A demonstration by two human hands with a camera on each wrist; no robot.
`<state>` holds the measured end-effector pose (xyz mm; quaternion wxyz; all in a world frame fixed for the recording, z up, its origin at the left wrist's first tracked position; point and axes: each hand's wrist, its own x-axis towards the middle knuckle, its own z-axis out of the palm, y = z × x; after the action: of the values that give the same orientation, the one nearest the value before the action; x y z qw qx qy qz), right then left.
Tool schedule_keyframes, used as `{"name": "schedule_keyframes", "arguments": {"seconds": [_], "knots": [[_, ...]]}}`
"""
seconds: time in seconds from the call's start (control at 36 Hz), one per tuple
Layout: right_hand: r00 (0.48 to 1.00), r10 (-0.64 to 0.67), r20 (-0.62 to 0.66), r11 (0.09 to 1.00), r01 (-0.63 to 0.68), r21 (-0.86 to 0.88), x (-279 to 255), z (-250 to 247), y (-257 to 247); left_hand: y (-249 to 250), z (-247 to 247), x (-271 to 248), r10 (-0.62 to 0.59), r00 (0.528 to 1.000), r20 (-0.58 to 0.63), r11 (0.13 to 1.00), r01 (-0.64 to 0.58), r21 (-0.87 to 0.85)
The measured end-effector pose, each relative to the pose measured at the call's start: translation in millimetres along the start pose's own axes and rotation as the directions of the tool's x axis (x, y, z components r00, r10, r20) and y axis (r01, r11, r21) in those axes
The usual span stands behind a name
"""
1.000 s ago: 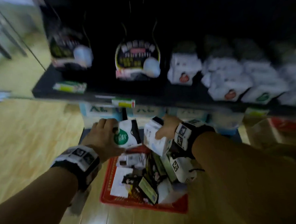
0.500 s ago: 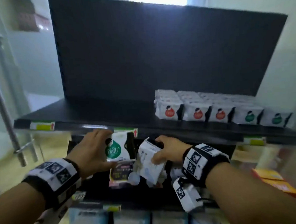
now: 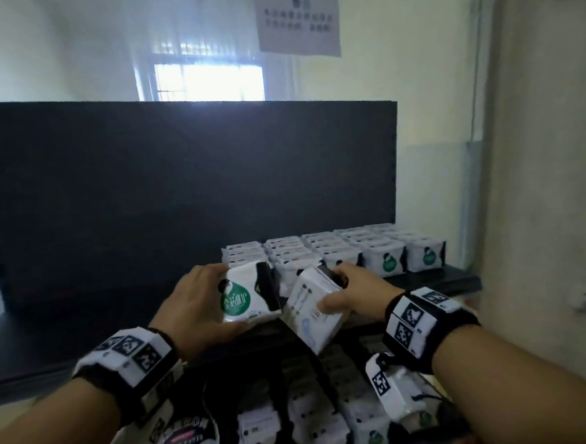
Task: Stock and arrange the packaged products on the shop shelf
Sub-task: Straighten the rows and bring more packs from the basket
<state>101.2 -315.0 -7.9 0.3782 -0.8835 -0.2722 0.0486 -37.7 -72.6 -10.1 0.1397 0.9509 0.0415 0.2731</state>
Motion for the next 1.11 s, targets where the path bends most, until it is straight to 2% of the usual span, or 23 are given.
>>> {"name": "schedule_keyframes", "arguments": {"seconds": [0.19, 0.28, 0.44, 0.58, 0.67, 0.92, 1.0, 1.11], "knots": [[0.968, 0.066, -0.243, 0.976, -0.012, 0.219, 34.9, -58.2, 77.7, 60.0, 60.3, 57.4, 0.028, 0.997, -0.076, 0.999, -0.029, -0.013], [0.945, 0.105, -0.310, 0.951, -0.004, 0.309, 55.8, -86.1, 114.7, 85.4, 93.3, 80.2, 0.013, 0.998, -0.066, 1.000, -0.013, 0.005], [0.933, 0.258, -0.251, 0.811, -0.068, 0.580, 95.7, -152.9, 179.2, 133.7, 148.2, 136.9, -0.067, 0.996, -0.052, 0.996, 0.070, 0.058], [0.922, 0.283, -0.264, 0.769, -0.053, 0.637, 123.8, -203.5, 208.1, 163.1, 185.2, 182.1, -0.117, 0.992, -0.040, 0.990, 0.120, 0.081], [0.919, 0.301, -0.254, 0.710, -0.038, 0.703, 138.1, -216.5, 221.6, 175.9, 209.2, 199.9, -0.111, 0.994, -0.015, 0.988, 0.112, 0.110], [0.939, 0.293, -0.179, 0.651, -0.059, 0.757, 162.5, -216.7, 240.6, 198.1, 260.6, 233.6, 0.026, 0.993, 0.113, 0.963, -0.055, 0.263], [0.934, 0.300, -0.192, 0.648, -0.052, 0.760, 167.3, -220.0, 239.0, 201.8, 265.2, 240.9, 0.091, 0.987, 0.133, 0.933, -0.131, 0.334], [0.932, 0.308, -0.194, 0.601, -0.032, 0.798, 172.6, -222.8, 237.5, 206.3, 268.6, 248.9, 0.132, 0.979, 0.156, 0.879, -0.189, 0.438]]}}
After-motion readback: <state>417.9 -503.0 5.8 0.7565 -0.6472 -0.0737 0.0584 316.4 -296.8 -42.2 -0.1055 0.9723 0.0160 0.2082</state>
